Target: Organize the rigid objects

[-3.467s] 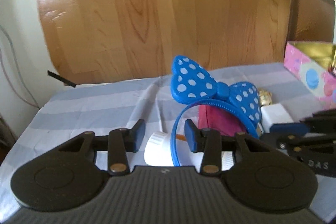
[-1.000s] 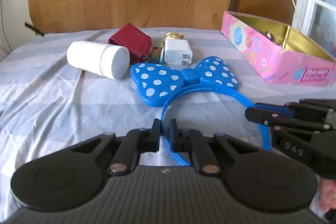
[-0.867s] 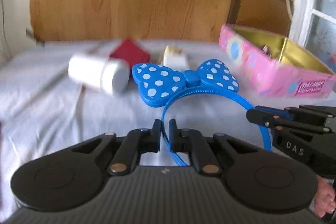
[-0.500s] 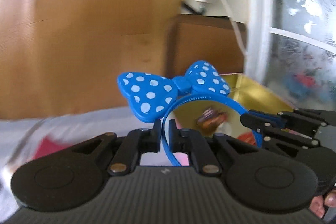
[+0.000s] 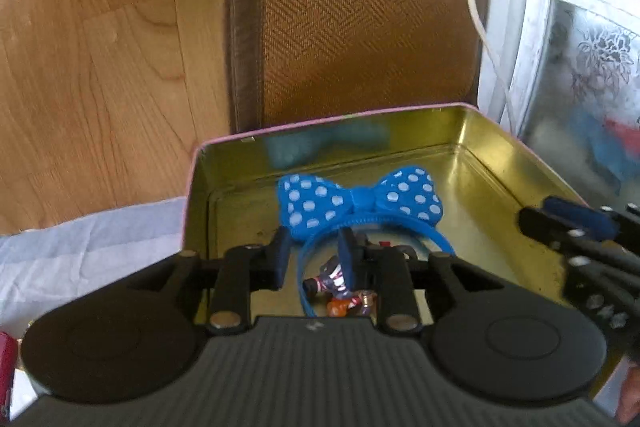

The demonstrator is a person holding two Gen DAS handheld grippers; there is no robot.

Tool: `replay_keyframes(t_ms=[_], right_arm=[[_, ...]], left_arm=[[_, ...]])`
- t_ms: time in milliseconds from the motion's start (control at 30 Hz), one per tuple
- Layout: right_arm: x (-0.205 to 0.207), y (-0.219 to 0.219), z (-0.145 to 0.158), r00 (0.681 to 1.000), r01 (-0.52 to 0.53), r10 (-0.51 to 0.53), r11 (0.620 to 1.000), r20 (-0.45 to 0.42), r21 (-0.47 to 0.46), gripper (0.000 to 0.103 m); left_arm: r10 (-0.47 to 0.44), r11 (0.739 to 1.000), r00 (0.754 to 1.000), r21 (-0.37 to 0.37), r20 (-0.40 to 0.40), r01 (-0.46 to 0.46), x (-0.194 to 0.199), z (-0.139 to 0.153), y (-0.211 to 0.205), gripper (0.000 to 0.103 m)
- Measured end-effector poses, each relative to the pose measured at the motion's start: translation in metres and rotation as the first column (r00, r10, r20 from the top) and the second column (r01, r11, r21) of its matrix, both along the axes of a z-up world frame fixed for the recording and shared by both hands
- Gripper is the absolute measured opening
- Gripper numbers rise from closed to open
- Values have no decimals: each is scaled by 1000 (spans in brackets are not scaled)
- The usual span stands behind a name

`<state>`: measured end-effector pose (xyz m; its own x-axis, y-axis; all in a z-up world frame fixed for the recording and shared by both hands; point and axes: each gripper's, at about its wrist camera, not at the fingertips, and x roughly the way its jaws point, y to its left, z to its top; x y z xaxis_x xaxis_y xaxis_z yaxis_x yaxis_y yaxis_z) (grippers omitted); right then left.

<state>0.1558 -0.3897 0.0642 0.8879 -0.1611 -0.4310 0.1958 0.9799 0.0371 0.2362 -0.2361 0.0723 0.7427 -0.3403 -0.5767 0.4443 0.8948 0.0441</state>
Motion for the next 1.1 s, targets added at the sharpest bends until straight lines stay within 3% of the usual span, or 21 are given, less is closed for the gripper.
replay_keyframes(t_ms=[233, 367, 500, 567, 633, 700, 833, 967, 1100], right_arm=[[-53, 9, 22, 986, -82, 70, 994, 154, 72, 23], [-79, 45, 39, 970, -151, 133, 986, 204, 72, 25], [-99, 94, 44, 952, -231, 217, 972, 218, 44, 26], [-107, 116, 43, 944, -266, 249, 962, 215, 55, 31], [-115, 137, 39, 938, -298, 278, 952, 209, 75, 37], [-124, 160, 33, 934, -313, 294, 947, 202, 68, 37], [-124, 204, 9, 929, -365, 355, 927, 110, 89, 38], [-114, 250, -16, 915, -402, 403, 915, -4, 34, 38], [-118, 270, -12, 907, -419, 420, 904, 5, 78, 38]], left_arm=[[34, 999, 997, -18, 65, -33, -35, 22, 36, 32], [75, 997, 990, -41, 117, -70, -65, 31, 78, 42], [142, 990, 980, -37, 138, -138, -86, 30, 126, 42], [169, 985, 976, -38, 138, -165, -97, 26, 151, 43], [191, 981, 973, -58, 131, -184, -108, 21, 174, 50], [222, 973, 968, -85, 118, -213, -122, 9, 206, 65], [323, 945, 941, -85, 101, -315, -142, -19, 266, 65], [371, 924, 928, -103, 1, -369, -148, -40, 309, 64], [400, 912, 916, -111, 26, -395, -157, -39, 315, 66]])
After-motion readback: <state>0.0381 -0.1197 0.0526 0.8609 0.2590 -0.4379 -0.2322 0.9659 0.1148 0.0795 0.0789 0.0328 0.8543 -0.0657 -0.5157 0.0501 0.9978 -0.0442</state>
